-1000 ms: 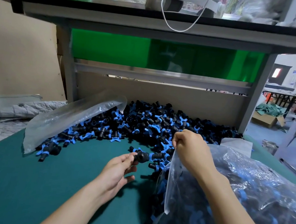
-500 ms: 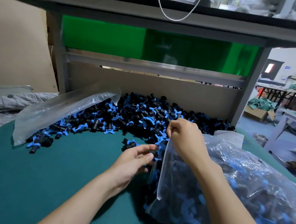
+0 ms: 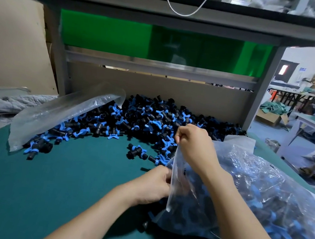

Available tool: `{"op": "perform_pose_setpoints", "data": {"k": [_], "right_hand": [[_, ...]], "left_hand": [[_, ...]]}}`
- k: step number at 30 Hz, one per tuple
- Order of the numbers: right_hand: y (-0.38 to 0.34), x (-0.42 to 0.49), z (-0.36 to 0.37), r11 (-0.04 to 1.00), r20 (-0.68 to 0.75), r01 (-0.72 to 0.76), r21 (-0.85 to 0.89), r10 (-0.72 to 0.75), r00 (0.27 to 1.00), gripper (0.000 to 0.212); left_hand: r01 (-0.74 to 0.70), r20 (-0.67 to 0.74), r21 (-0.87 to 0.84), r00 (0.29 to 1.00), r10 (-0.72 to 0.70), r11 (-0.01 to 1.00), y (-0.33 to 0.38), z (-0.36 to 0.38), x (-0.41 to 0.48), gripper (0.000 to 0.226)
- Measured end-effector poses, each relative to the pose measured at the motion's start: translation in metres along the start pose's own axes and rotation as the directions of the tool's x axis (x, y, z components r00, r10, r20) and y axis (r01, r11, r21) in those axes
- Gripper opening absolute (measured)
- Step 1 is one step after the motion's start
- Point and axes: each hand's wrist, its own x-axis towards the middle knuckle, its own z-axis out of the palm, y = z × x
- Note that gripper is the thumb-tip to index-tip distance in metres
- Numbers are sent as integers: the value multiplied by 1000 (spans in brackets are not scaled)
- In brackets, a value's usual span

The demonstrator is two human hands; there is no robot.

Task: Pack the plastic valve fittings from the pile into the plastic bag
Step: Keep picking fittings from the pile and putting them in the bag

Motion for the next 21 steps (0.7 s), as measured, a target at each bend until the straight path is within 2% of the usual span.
{"op": "perform_pose_setpoints", "data": {"k": [2,3,5,7,9,10,12,16,21], "right_hand": [[1,-2,2,1000,7,-4,-3,4,1000,26],[1,-3,2,1000,10,-5,-4,5,1000,26],[2,-4,2,1000,10,-11,0,11,1000,26],[2,-5,1,1000,14,-18,0,18,1000,28],[1,-5,1,1000,20,-20,4,19,1000,29],[1,-6,1,1000,22,-19,7,18,1000,29],[1,-6,0,1000,27,-12,11,12,1000,30],[3,-5,2,1000,78,-16,-24,17,997,31],[5,-5,7,987,160,-17,-159,43,986,38]], "left_hand": [[-27,9,7,1000,27,1000,2,-2,-2,15],[-35,-32,-21,999,35,999,4,-5,-4,14],[-48,-210,-63,977,34,997,5,-14,-6,21],[-16,-434,-53,901,-8,998,1,-28,-10,29],[110,-587,-30,802,-107,993,-13,-42,-12,26],[190,-612,-12,775,-158,982,-22,-46,-13,25],[300,-601,62,773,-204,952,-39,-46,-16,24],[341,-609,197,778,-158,919,-61,-44,-17,21],[506,-614,303,752,-241,808,-76,-55,-11,33]]}}
